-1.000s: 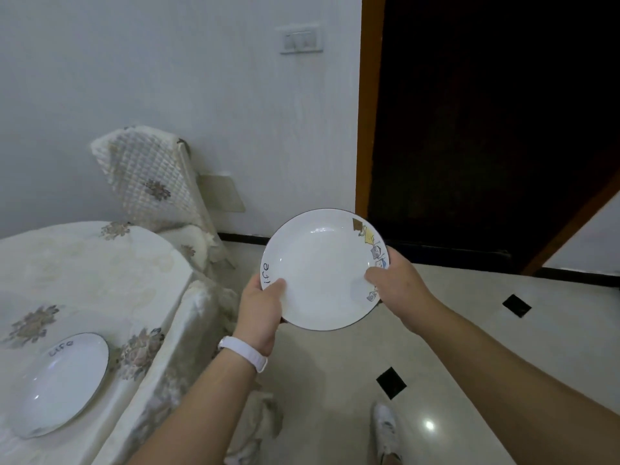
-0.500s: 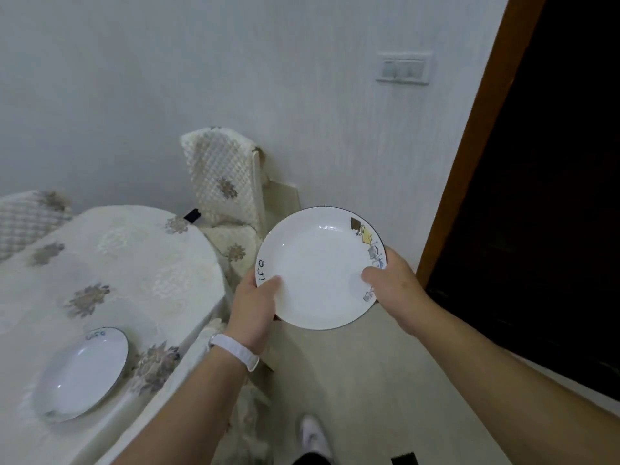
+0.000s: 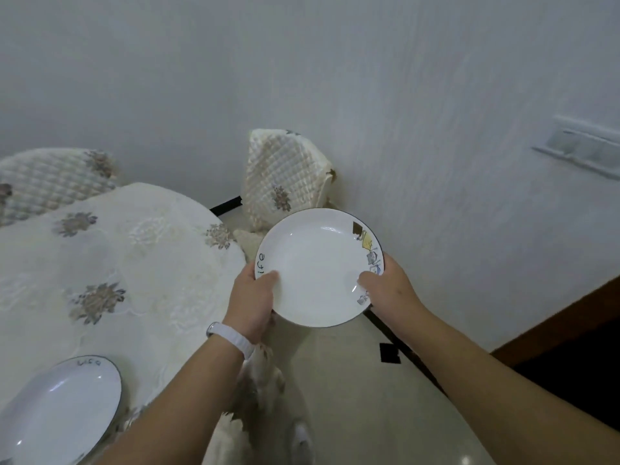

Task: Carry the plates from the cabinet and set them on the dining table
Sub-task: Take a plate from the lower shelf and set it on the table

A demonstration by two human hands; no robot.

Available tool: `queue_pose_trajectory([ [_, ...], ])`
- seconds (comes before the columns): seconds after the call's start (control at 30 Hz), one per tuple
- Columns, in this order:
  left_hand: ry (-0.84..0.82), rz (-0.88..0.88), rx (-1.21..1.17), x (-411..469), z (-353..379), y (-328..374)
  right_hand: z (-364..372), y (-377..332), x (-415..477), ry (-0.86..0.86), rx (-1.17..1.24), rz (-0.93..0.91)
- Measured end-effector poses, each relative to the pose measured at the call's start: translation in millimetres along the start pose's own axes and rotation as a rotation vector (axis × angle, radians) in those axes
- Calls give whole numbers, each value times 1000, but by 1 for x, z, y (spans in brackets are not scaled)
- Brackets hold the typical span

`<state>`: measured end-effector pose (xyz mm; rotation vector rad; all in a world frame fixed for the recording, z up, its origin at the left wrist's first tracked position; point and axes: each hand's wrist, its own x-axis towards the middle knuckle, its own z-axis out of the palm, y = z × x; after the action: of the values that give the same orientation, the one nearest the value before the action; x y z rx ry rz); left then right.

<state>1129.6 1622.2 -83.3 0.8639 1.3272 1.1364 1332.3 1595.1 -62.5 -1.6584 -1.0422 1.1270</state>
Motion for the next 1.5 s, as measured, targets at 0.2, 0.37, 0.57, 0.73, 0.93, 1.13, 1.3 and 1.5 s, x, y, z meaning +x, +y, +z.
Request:
queue_pose_trajectory([
  [0.2,119,-7,-44,76,-27,21,51,-37,84,-119,-94,-8],
  [0.37,228,-9,-45,109,-55,27,91,-57,128,-226,-111,-17],
  [0.57,400,-24,-65,152,-73,22,135,-68,191,-395,-218,-55],
  [0.73,548,-49,-49,196,-80,20,172,-70,258,-521,-282,-79],
  [0.93,757,-103,51,248,-77,28,215,-82,342,-724,-329,-85],
  [1.13,938,-146,99,283,-72,32,245,-96,396,-918,-362,-131],
  [1.3,1095,-189,50,292,-79,29,282,-96,414,-1029,-414,-143],
  [1.5,1201,-192,-8,305,-98,12,328,-87,425,-1125,-440,-148],
])
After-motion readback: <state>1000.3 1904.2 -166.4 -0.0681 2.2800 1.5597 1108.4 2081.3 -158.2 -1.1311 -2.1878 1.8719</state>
